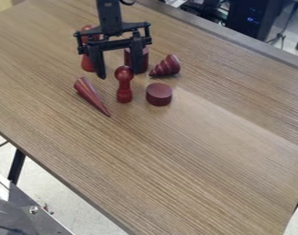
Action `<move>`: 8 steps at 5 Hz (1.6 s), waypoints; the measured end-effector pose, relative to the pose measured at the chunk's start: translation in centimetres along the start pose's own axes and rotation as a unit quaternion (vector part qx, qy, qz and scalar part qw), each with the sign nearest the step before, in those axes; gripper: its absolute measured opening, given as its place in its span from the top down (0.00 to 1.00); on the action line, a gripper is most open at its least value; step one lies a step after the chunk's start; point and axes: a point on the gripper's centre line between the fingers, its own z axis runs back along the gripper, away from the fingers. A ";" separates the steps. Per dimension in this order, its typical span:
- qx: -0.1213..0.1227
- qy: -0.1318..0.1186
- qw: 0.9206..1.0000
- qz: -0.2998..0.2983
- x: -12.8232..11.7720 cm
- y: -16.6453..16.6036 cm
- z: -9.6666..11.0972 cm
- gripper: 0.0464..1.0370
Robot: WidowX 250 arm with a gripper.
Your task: Move the solid block to the right side of the table
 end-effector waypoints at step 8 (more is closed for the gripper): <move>-0.092 -0.087 0.913 -0.388 -5.9 -13.5 -0.8 0.56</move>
